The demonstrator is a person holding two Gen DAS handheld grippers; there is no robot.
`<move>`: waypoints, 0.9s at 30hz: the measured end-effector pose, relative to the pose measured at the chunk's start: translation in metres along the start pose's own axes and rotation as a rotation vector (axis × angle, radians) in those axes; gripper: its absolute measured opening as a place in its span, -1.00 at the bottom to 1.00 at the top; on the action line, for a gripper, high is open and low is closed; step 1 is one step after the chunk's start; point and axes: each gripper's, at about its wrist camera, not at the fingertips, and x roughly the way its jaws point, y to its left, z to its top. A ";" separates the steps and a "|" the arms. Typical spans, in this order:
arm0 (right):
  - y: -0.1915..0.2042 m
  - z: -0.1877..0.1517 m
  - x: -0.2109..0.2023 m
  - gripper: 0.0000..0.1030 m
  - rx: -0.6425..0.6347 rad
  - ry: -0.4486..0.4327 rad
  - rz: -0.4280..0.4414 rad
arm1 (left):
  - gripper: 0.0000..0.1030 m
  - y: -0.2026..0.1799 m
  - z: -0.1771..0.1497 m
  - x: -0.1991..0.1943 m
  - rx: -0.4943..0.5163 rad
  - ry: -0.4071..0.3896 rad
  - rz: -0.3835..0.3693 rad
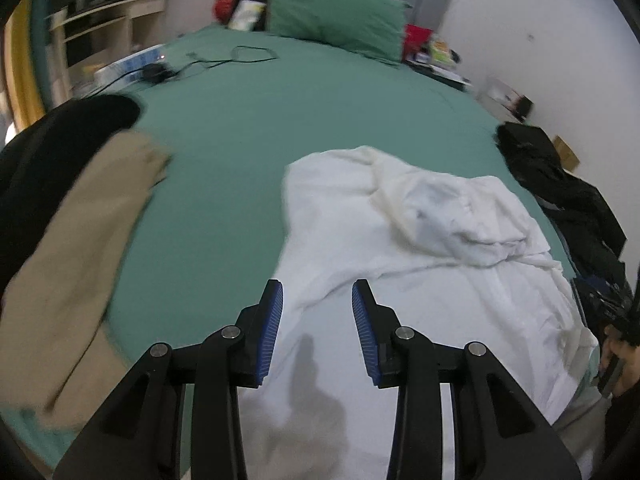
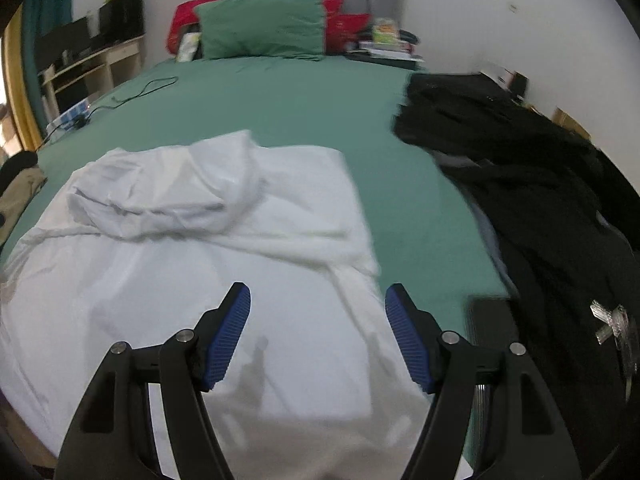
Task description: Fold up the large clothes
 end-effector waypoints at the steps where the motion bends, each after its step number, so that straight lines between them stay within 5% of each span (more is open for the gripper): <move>1: -0.008 -0.006 -0.004 0.36 0.011 -0.001 -0.006 | -0.24 0.007 -0.008 -0.007 -0.019 -0.003 0.020; 10: -0.063 -0.055 -0.018 0.36 0.097 0.046 -0.052 | 0.15 0.051 -0.065 -0.024 -0.164 0.047 0.114; 15: -0.084 -0.078 -0.005 0.36 0.182 0.151 -0.008 | 0.29 0.054 -0.094 -0.003 -0.156 0.192 0.106; 24: -0.078 -0.090 -0.007 0.36 0.154 0.168 0.061 | 0.29 0.050 -0.099 -0.014 -0.110 0.191 0.135; 27: -0.064 -0.095 -0.004 0.36 0.107 0.197 0.099 | 0.29 0.051 -0.092 -0.023 -0.107 0.130 0.138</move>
